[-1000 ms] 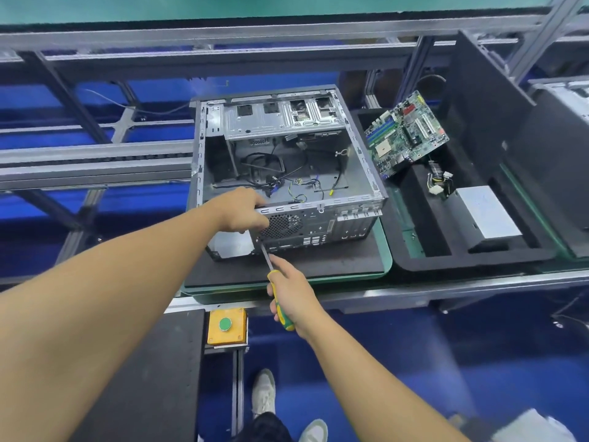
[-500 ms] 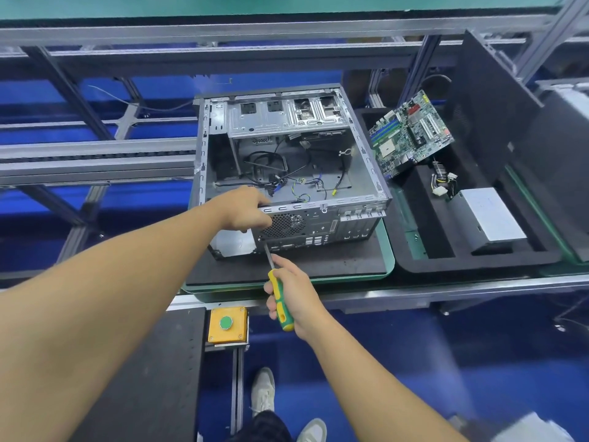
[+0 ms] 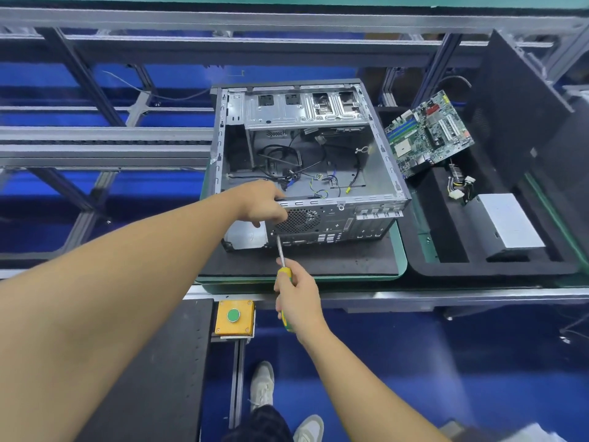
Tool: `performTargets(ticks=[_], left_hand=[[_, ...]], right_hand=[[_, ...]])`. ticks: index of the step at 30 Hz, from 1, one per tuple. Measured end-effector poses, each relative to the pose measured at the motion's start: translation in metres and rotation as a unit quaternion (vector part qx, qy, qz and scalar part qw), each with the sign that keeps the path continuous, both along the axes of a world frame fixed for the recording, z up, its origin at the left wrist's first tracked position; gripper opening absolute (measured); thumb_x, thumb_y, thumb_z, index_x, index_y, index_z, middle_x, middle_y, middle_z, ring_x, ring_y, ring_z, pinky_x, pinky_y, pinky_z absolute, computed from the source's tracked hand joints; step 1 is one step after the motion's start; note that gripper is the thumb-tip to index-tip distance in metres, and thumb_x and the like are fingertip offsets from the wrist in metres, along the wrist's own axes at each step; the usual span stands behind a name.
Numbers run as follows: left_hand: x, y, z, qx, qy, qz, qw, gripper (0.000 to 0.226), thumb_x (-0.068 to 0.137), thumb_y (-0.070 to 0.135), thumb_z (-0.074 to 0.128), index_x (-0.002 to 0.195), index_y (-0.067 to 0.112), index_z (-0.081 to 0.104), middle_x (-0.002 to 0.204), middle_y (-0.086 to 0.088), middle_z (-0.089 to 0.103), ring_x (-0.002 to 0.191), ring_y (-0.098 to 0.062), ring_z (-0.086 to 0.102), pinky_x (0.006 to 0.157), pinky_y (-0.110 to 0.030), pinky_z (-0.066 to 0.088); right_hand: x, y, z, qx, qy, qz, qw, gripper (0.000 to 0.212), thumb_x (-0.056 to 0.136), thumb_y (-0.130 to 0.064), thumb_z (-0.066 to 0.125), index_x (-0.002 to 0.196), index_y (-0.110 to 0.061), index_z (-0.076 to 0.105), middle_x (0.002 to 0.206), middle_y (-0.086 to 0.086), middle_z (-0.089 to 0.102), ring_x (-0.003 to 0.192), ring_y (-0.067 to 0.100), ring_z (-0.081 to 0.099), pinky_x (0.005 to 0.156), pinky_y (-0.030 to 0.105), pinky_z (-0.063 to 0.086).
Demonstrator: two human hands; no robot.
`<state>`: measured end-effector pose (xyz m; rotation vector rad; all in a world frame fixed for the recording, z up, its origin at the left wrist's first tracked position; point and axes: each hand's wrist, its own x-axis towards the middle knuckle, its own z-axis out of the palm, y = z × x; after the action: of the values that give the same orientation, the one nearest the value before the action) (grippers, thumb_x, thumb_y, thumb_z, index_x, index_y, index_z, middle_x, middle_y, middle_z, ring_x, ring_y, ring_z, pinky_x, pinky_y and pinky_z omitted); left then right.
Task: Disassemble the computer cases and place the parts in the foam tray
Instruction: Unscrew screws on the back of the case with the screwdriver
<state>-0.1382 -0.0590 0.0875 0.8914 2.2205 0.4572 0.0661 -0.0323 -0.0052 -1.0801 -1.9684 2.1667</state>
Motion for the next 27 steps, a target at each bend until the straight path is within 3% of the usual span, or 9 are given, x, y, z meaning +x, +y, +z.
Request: performTargets(ticks=[2,3,7,23,27], left_hand=[[-0.001,0.000,0.000,0.003,0.003,-0.004,1.000,0.009,0.061,0.024,0.059,0.063,0.015,0.061,0.068,-0.002,0.062,0.065,-0.019,0.060,0.052,-0.024,0.055],[-0.001,0.001,0.000,0.003,0.004,-0.006,1.000,0.008,0.061,0.024,0.059,0.062,0.016,0.061,0.068,-0.001,0.061,0.065,-0.018,0.060,0.051,-0.023,0.054],[-0.001,0.002,-0.001,0.004,0.003,-0.007,1.000,0.009,0.060,0.024,0.059,0.062,0.015,0.061,0.067,-0.001,0.061,0.066,-0.019,0.060,0.052,-0.024,0.055],[-0.004,0.002,-0.003,0.007,0.005,-0.007,1.000,0.004,0.068,0.015,0.061,0.067,0.011,0.060,0.072,-0.006,0.059,0.069,-0.023,0.059,0.059,-0.031,0.061],[-0.003,0.002,-0.003,0.005,0.004,-0.007,1.000,0.005,0.066,0.016,0.061,0.067,0.011,0.060,0.073,-0.006,0.059,0.069,-0.023,0.059,0.059,-0.031,0.060]], right_hand=[[0.000,-0.005,-0.001,0.117,-0.003,0.011,0.993,0.028,0.101,-0.027,0.045,0.124,-0.035,0.059,0.088,-0.011,0.060,0.062,0.007,0.051,0.055,0.017,0.042],[-0.001,-0.007,0.000,0.132,-0.010,0.020,0.991,0.029,0.101,-0.028,0.045,0.125,-0.037,0.058,0.091,-0.010,0.061,0.065,0.007,0.052,0.057,0.018,0.042],[-0.001,-0.002,0.001,0.081,-0.029,0.029,0.996,0.032,0.097,-0.028,0.042,0.123,-0.034,0.060,0.082,-0.008,0.054,0.060,0.012,0.046,0.056,0.027,0.042],[0.000,0.004,-0.001,0.077,-0.054,0.030,0.995,0.035,0.094,-0.028,0.041,0.121,-0.039,0.060,0.078,-0.010,0.055,0.054,0.012,0.043,0.048,0.023,0.035],[0.001,0.001,0.000,0.151,-0.068,0.047,0.985,0.040,0.100,-0.030,0.041,0.138,-0.034,0.054,0.106,-0.003,0.067,0.075,0.014,0.055,0.065,0.026,0.044]])
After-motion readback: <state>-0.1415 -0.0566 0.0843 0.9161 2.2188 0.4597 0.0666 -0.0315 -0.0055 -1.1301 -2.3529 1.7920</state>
